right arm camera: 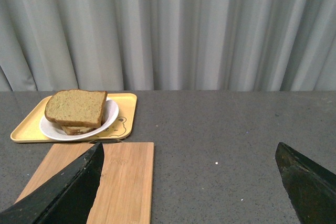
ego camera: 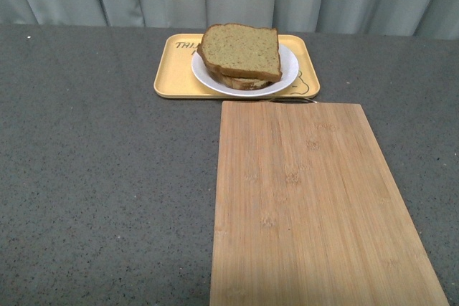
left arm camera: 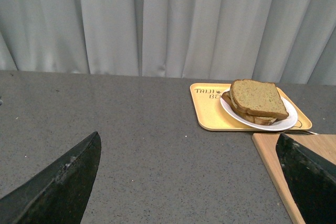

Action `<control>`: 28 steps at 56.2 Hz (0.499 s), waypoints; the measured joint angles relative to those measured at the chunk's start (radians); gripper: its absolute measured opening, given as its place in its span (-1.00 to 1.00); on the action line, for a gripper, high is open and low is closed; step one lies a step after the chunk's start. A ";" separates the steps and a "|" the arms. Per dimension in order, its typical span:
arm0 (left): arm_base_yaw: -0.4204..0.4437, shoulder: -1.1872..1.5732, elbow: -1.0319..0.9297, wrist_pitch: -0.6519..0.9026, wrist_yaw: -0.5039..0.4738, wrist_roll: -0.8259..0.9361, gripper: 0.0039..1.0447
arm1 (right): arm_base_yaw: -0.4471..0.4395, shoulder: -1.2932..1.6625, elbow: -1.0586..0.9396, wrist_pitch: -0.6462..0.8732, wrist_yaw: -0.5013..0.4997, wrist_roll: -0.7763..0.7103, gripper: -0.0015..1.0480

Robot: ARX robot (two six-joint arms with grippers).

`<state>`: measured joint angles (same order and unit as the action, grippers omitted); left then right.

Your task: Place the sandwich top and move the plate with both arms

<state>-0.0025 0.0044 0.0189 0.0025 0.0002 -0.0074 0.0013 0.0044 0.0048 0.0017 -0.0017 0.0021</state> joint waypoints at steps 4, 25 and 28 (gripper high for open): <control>0.000 0.000 0.000 0.000 0.000 0.000 0.88 | 0.000 0.000 0.000 0.000 0.000 0.000 0.82; 0.000 0.000 0.000 0.000 0.000 0.000 0.88 | 0.000 0.000 0.000 0.000 0.000 0.000 0.82; 0.000 0.000 0.000 0.000 0.000 0.000 0.88 | 0.000 0.000 0.000 0.000 0.000 0.000 0.82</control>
<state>-0.0025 0.0044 0.0189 0.0025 0.0002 -0.0074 0.0013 0.0044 0.0048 0.0017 -0.0017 0.0021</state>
